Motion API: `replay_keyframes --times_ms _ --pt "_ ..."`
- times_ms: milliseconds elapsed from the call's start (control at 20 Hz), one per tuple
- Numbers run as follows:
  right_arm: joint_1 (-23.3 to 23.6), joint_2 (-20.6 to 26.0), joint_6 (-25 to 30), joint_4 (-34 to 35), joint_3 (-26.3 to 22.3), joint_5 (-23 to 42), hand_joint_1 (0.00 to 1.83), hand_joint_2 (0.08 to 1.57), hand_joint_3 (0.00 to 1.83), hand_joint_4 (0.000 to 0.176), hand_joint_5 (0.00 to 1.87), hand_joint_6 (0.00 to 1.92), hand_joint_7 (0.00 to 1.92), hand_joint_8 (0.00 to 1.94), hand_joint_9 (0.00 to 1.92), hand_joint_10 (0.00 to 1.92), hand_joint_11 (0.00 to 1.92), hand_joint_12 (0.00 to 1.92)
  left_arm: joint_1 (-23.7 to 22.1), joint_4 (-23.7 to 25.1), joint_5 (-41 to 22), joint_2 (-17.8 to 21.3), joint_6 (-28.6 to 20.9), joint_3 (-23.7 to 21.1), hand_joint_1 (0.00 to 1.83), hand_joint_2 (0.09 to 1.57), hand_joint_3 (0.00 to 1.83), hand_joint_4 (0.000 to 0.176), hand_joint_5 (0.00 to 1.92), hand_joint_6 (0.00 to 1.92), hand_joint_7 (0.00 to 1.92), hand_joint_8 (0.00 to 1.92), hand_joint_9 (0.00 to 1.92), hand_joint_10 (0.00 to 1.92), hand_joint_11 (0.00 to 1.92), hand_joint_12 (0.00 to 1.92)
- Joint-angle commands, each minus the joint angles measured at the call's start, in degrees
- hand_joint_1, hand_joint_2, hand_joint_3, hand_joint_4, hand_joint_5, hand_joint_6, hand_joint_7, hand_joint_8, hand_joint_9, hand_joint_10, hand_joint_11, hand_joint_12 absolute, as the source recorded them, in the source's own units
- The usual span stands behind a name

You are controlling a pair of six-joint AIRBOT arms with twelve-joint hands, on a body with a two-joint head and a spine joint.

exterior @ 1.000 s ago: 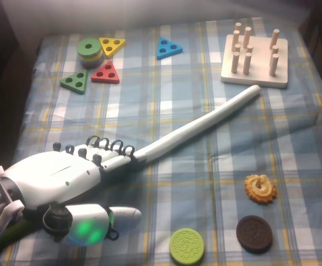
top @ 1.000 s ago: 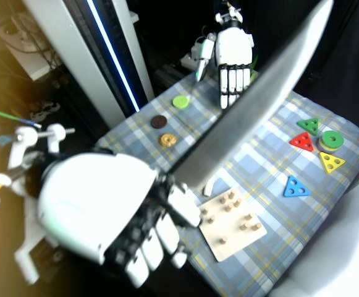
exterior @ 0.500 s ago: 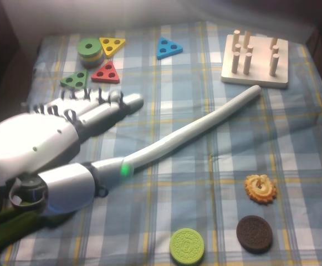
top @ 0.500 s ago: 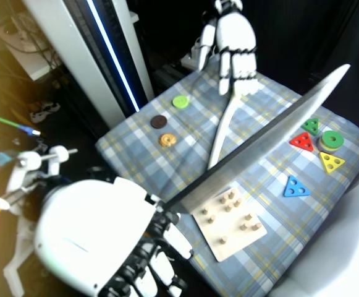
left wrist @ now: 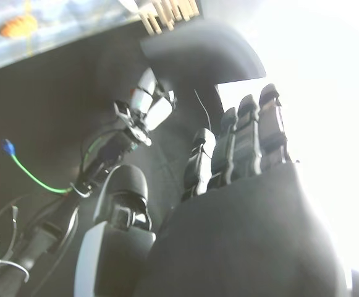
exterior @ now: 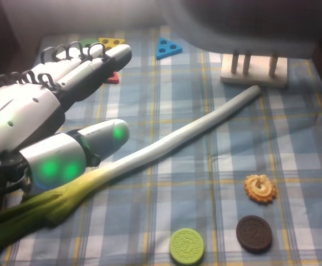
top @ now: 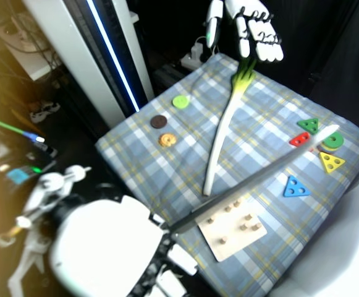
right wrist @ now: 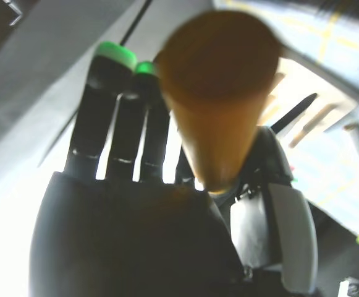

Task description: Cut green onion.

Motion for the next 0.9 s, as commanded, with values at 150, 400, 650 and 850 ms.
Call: replay_keyframes --times_ms 150,400,650,850 --pt "1.2 0.9 -0.3 0.8 0.5 6.5 0.10 1.55 0.00 0.176 0.91 1.92 1.10 1.94 1.21 1.92 1.29 1.92 0.1 0.6 -7.9 -0.5 -0.5 0.1 0.00 1.27 0.00 0.176 0.00 0.00 0.00 0.00 0.00 0.00 0.00 0.00" --pt "1.1 1.0 -0.3 0.8 0.5 6.3 0.18 1.57 0.01 0.176 0.83 1.92 0.98 1.94 1.14 1.92 1.26 1.92 1.0 0.1 -8.4 -0.3 -0.6 -0.3 0.00 1.28 0.00 0.176 0.00 0.00 0.00 0.00 0.00 0.00 0.00 0.00" --pt "0.7 1.3 -0.3 0.9 0.5 6.0 0.18 1.57 0.03 0.137 0.75 1.92 0.93 1.94 1.11 1.92 1.23 1.92 1.4 0.0 -8.8 -0.1 -0.6 -0.5 0.00 1.28 0.00 0.176 0.00 0.00 0.00 0.00 0.00 0.00 0.00 0.00" --pt "0.7 1.6 -0.3 0.9 0.5 6.0 0.15 1.57 0.01 0.170 0.75 1.92 0.89 1.94 1.03 1.92 1.14 1.92 1.5 -0.1 -8.9 -0.1 -0.6 -0.5 0.00 1.28 0.00 0.176 0.02 0.01 0.00 0.00 0.00 0.00 0.00 0.00"
